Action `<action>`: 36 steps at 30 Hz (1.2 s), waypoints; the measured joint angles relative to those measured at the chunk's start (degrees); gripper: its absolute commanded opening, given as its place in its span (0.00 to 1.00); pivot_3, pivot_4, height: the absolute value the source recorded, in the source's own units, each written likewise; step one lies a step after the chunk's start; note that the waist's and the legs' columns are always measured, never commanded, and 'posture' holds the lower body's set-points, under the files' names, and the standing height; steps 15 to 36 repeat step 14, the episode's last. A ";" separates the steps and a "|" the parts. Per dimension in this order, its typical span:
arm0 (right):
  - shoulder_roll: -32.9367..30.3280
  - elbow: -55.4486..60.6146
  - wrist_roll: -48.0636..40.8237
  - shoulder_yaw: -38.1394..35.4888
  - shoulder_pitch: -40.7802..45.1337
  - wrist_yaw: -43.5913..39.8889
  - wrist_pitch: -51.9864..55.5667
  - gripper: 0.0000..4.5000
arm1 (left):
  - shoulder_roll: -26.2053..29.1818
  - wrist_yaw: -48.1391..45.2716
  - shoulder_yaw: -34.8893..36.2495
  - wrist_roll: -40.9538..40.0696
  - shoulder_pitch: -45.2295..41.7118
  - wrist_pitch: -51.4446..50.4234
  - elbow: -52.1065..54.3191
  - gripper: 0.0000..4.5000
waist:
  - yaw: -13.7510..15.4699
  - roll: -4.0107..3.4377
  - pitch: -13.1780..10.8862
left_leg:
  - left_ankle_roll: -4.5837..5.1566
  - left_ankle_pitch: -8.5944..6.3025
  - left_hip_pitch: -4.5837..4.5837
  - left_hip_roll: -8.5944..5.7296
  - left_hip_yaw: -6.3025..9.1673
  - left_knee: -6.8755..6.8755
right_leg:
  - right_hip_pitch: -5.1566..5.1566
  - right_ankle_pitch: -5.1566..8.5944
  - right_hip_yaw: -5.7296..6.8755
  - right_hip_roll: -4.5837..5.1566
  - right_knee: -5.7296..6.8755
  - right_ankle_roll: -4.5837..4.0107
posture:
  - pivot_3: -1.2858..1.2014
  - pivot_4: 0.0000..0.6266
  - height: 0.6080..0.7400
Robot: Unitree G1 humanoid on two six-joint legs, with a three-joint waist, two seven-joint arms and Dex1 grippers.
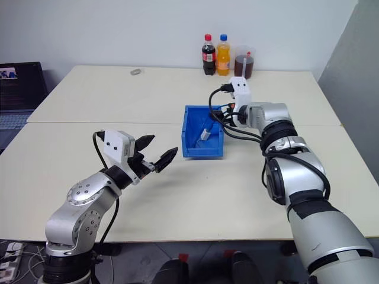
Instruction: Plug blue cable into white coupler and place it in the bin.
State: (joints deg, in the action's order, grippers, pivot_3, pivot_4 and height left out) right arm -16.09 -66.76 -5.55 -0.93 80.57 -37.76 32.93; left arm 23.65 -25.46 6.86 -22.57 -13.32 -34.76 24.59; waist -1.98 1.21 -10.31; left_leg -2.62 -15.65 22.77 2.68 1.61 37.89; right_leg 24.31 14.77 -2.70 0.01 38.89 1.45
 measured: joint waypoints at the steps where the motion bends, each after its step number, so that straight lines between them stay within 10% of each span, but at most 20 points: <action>1: -1.40 2.58 0.58 1.25 -1.47 -2.25 0.02 0.97 | 0.08 0.00 0.01 0.00 -0.07 -0.08 -0.48 1.00 | 0.02 0.00 0.00 | 0.00 0.00 0.00 0.00 0.01 0.00 | -0.02 0.00 0.01 0.00 -0.01 0.00 | 0.52 0.24 1.00; 9: -9.75 46.47 -0.99 5.06 -29.67 -10.38 10.37 0.97 | 1.77 1.38 1.04 0.06 1.09 -1.78 -0.59 1.00 | -0.01 -0.04 -0.02 | -0.01 0.00 0.06 0.00 0.10 0.00 | 0.01 0.01 0.06 0.07 0.02 0.01 | 0.52 0.24 1.00; 14: -2.91 75.45 -3.21 -2.74 -44.61 3.20 11.09 0.97 | 1.47 3.62 3.30 -0.36 4.87 -2.84 0.77 1.00 | -0.53 -0.02 -0.01 | -0.03 0.01 -0.04 0.05 0.29 0.00 | -0.08 0.03 0.20 0.00 0.08 0.03 | 0.52 0.24 1.00; 36: -2.91 75.45 -3.21 -2.74 -44.61 3.20 11.09 0.97 | 1.47 3.62 3.30 -0.36 4.87 -2.84 0.77 1.00 | -0.53 -0.02 -0.01 | -0.03 0.01 -0.04 0.05 0.29 0.00 | -0.08 0.03 0.20 0.00 0.08 0.03 | 0.52 0.24 1.00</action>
